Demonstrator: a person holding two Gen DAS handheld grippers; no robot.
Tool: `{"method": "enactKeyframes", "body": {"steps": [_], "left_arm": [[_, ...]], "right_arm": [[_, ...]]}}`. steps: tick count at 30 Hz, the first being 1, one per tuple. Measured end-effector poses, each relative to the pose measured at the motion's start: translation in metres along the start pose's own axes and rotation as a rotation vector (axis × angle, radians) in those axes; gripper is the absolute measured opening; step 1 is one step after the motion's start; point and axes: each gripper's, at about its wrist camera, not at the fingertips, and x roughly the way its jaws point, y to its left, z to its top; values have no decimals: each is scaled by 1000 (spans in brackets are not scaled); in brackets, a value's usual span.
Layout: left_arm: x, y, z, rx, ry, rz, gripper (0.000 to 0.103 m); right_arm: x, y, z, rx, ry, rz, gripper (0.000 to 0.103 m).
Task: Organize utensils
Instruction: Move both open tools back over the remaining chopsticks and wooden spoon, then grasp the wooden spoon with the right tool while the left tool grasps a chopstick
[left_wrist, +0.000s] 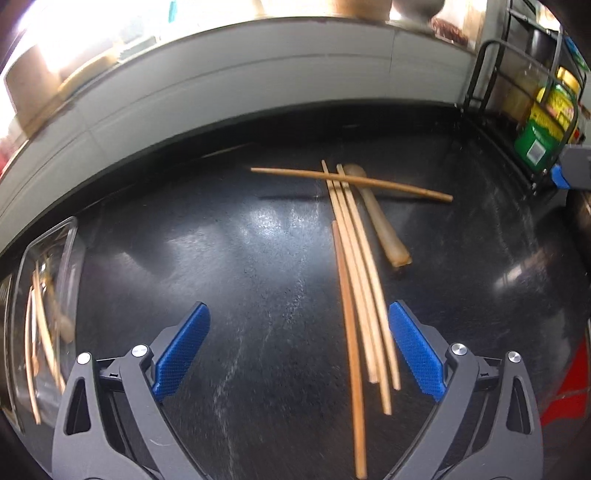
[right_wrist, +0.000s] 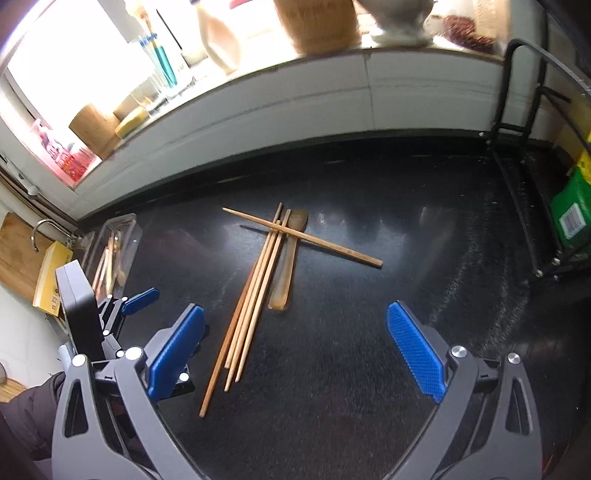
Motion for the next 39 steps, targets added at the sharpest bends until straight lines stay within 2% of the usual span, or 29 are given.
{"method": "enactKeyframes", "body": {"steps": [12, 17, 23, 28, 30, 31, 32, 35, 37, 39], "left_arm": [[57, 12, -6, 27, 64, -91, 93], [61, 7, -9, 82, 23, -79, 93], [59, 4, -12, 86, -36, -64, 91], [54, -2, -11, 101, -74, -67, 66], [53, -9, -9, 113, -88, -63, 40], [52, -15, -8, 127, -93, -63, 35], [52, -19, -8, 140, -93, -63, 25], [51, -26, -6, 160, -86, -72, 9], [51, -25, -4, 150, -72, -79, 8], [52, -24, -2, 137, -59, -77, 7]], "right_arm": [[90, 3, 17, -78, 116, -95, 96], [118, 11, 21, -132, 141, -132, 93], [145, 18, 19, -176, 149, -179, 79], [153, 29, 17, -253, 119, -211, 78], [153, 29, 16, -255, 113, -204, 77], [152, 29, 15, -257, 111, -202, 73], [150, 30, 14, -265, 109, -197, 71], [144, 37, 9, -308, 116, -167, 47], [144, 49, 5, -346, 132, -144, 21], [144, 52, 4, -335, 154, -155, 17]]}}
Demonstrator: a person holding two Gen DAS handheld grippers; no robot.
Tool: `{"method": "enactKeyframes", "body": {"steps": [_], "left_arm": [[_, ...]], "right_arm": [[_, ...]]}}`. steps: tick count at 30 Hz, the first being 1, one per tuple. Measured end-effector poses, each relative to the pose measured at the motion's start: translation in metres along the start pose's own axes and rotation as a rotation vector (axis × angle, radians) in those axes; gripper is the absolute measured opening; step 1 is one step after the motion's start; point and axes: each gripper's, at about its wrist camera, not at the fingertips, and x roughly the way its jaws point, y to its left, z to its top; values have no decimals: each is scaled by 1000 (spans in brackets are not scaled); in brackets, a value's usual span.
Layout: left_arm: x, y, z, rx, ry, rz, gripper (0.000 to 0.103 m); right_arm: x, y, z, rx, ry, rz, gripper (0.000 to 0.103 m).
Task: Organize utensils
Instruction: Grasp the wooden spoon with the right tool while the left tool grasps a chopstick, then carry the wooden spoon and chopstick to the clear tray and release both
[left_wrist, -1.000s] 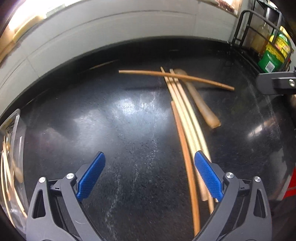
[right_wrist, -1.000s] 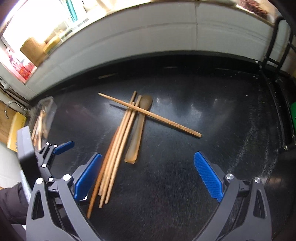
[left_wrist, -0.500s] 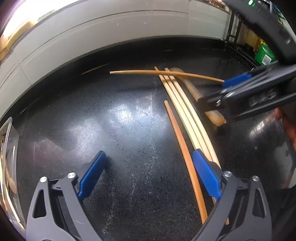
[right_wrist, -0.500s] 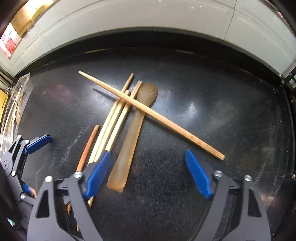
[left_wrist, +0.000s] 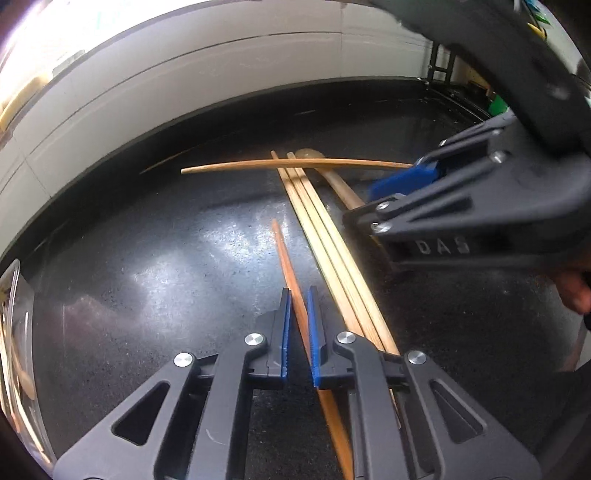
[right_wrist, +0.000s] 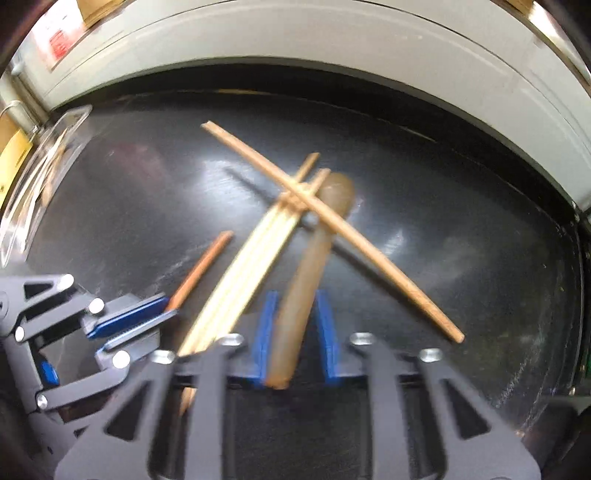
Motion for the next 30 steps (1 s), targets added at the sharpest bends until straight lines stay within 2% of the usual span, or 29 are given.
{"method": "enactKeyframes", "body": {"steps": [3, 6, 12, 19, 24, 30], "left_arm": [[0, 12, 5, -69, 43, -1, 5], [-7, 32, 10, -162, 55, 16, 5], [-51, 54, 22, -241, -24, 83, 5], [-107, 48, 26, -267, -75, 123, 5], [-153, 55, 23, -311, -92, 154, 5], [-209, 78, 12, -391, -87, 208, 5]], "right_arm": [[-4, -11, 0, 55, 50, 45, 14], [-25, -15, -12, 49, 42, 53, 14], [-79, -15, -35, 77, -26, 103, 14], [-129, -8, -53, 113, -119, 125, 14], [-163, 15, -55, 97, -184, 158, 14], [-194, 57, -39, 56, -244, 210, 14]]}}
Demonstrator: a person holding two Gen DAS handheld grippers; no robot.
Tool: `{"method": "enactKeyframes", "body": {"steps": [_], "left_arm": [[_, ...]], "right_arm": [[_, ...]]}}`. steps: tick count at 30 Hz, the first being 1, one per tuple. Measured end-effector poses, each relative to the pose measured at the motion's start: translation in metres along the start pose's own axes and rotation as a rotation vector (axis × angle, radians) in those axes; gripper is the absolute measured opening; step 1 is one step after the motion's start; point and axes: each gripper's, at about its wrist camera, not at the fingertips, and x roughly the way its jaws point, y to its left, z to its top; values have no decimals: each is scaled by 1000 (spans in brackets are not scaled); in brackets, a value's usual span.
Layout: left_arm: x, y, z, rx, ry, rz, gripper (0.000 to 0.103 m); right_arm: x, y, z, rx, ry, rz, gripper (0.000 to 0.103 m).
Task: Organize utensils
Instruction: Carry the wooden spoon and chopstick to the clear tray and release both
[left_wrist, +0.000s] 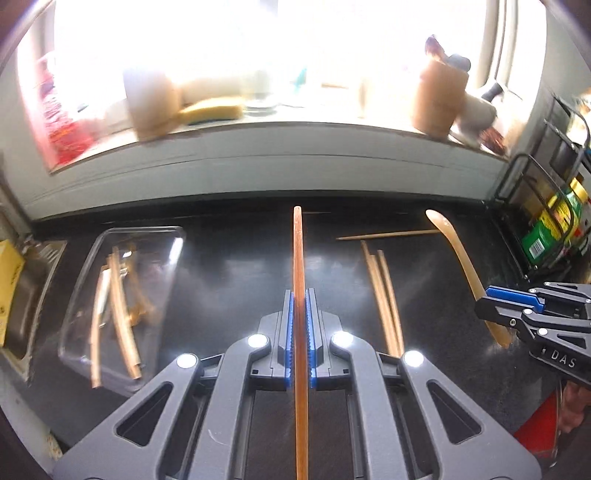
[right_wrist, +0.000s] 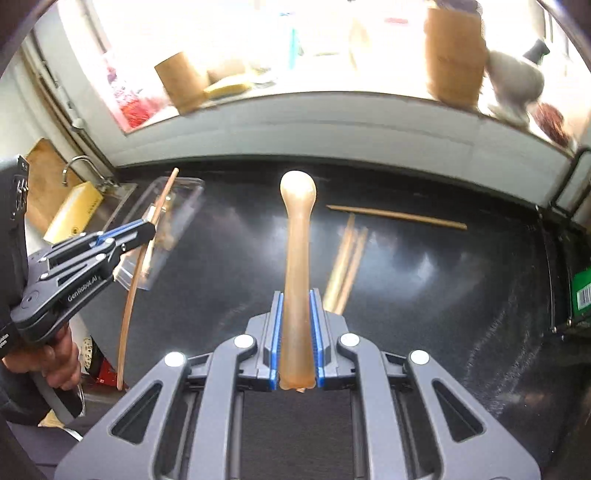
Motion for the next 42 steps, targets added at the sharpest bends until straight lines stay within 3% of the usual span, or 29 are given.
{"method": "enactKeyframes", "body": {"steps": [11, 22, 33, 42], "left_arm": [[-41, 82, -14, -86, -12, 88, 6], [-48, 177, -25, -165, -14, 160, 6], [-22, 259, -29, -239, 32, 189, 6], [18, 290, -15, -260, 66, 175, 6]], "right_arm": [[21, 104, 34, -99, -21, 94, 14], [69, 195, 69, -173, 1, 153, 14], [133, 254, 94, -186, 65, 181, 15], [179, 269, 118, -190, 111, 178, 15]]}}
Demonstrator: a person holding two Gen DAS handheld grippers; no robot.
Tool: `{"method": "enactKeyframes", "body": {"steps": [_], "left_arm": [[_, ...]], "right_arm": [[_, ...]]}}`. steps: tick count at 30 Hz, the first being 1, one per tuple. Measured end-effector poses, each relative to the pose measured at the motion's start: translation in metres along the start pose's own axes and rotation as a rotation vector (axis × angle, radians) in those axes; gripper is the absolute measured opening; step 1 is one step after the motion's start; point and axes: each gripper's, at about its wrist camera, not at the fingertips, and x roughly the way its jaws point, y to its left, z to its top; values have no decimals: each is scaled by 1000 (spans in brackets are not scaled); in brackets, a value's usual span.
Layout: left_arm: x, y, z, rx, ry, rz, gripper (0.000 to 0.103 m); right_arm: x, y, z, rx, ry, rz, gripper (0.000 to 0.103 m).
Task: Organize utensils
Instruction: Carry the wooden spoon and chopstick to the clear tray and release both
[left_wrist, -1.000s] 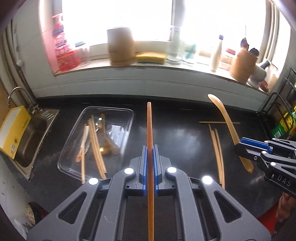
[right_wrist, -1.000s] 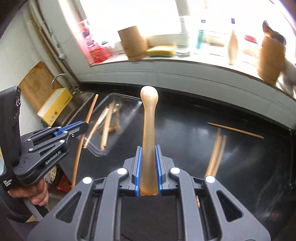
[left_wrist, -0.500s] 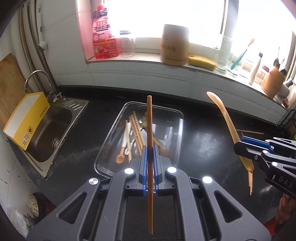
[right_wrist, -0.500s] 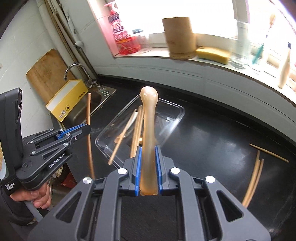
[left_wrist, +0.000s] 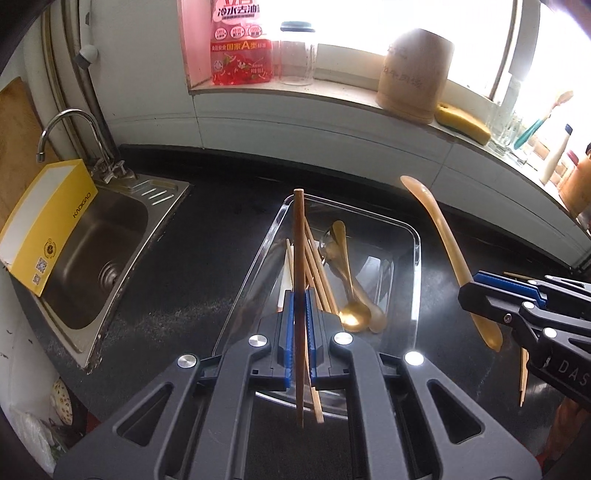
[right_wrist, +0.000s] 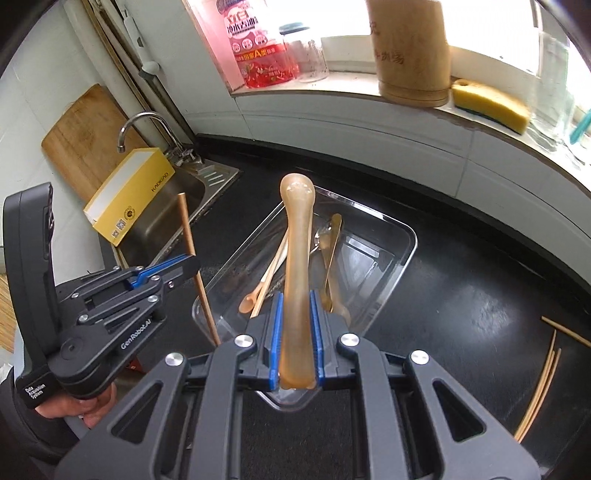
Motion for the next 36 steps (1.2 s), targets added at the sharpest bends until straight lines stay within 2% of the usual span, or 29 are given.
{"method": "enactKeyframes", "body": {"steps": [8, 17, 29, 30, 31, 32, 33, 35, 36], "left_arm": [[46, 2, 25, -5, 42, -15, 6], [84, 1, 46, -9, 72, -16, 6], [112, 1, 47, -13, 116, -19, 6], [113, 2, 47, -16, 114, -32, 6], [115, 3, 48, -12, 113, -44, 6], [116, 4, 48, -10, 113, -48, 14], [116, 7, 49, -8, 115, -46, 49], [106, 19, 50, -43, 87, -21, 96], [95, 29, 51, -71, 36, -19, 96]], "right_arm": [[40, -14, 18, 25, 51, 3, 15], [67, -26, 27, 45, 86, 23, 14], [91, -36, 30, 70, 119, 33, 15], [94, -40, 31, 83, 136, 41, 25], [96, -47, 33, 98, 156, 52, 70], [90, -54, 35, 117, 118, 35, 83], [79, -61, 36, 128, 69, 25, 87], [67, -73, 38, 134, 51, 8, 86], [60, -80, 39, 139, 35, -2, 83]]}}
